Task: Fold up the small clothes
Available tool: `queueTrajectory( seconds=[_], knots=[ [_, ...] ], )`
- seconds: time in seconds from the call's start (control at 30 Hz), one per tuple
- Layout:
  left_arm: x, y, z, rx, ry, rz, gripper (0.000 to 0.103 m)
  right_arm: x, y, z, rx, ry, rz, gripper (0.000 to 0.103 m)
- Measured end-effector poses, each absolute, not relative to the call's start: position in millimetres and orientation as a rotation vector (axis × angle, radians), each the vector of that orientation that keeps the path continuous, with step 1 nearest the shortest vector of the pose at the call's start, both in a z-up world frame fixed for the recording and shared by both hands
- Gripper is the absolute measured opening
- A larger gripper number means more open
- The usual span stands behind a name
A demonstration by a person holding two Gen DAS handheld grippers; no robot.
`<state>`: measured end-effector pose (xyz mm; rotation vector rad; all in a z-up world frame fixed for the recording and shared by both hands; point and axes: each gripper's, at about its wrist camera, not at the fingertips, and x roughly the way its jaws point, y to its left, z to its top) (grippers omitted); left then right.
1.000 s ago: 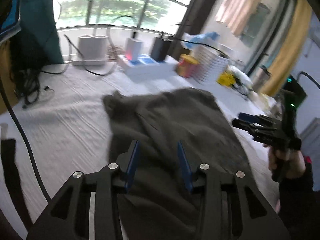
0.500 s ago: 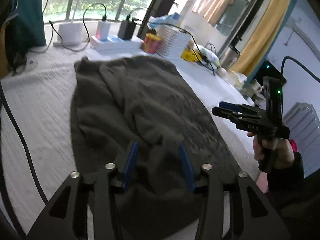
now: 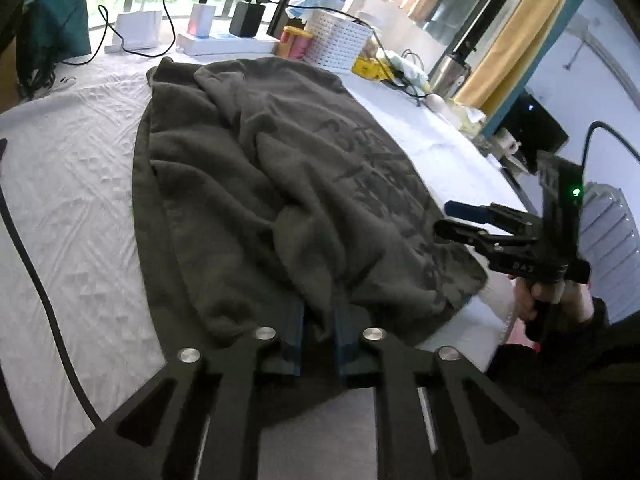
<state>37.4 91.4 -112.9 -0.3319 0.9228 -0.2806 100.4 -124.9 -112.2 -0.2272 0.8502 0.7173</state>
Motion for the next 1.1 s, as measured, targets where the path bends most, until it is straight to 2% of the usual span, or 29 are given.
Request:
queueTrajectory(
  seconds=[0.2,0.37,0.43,0.47,0.57,0.73,0.9,0.97,1.03,1.1],
  knots=[
    [12,99,-91,-0.307,0.888,-0.266,0.009,80,-127,-109,-0.260,0.818,0.714,0.056],
    [6,97,-94,-0.299,0.907,-0.271,0.009,63,-128,-114,-0.280,0.818,0.722,0.054],
    [3,99,-100,-0.311,0.917,-0.265,0.009,58,-129,-116,-0.263,0.820,0.730,0.043],
    [3,100,-102,-0.317,0.921,-0.266,0.009,56,-129,-116,-0.256,0.817,0.736,0.030],
    [1,100,-107,-0.319,0.939,-0.271,0.009,47,-127,-116,-0.277,0.807,0.762,0.015],
    [-6,101,-110,-0.368,0.934,-0.265,0.009,39,-128,-114,-0.292,0.813,0.764,0.008],
    [-13,102,-86,-0.400,0.830,-0.265,0.009,31,-134,-115,-0.284,0.813,0.753,0.007],
    [-10,105,-80,-0.420,0.791,-0.269,0.015,29,-134,-115,-0.281,0.808,0.745,0.007],
    [-3,101,-80,-0.402,0.804,-0.248,0.039,27,-135,-115,-0.277,0.806,0.740,0.007],
    [6,94,-87,-0.371,0.826,-0.226,0.039,26,-137,-115,-0.273,0.804,0.736,0.007]
  ],
)
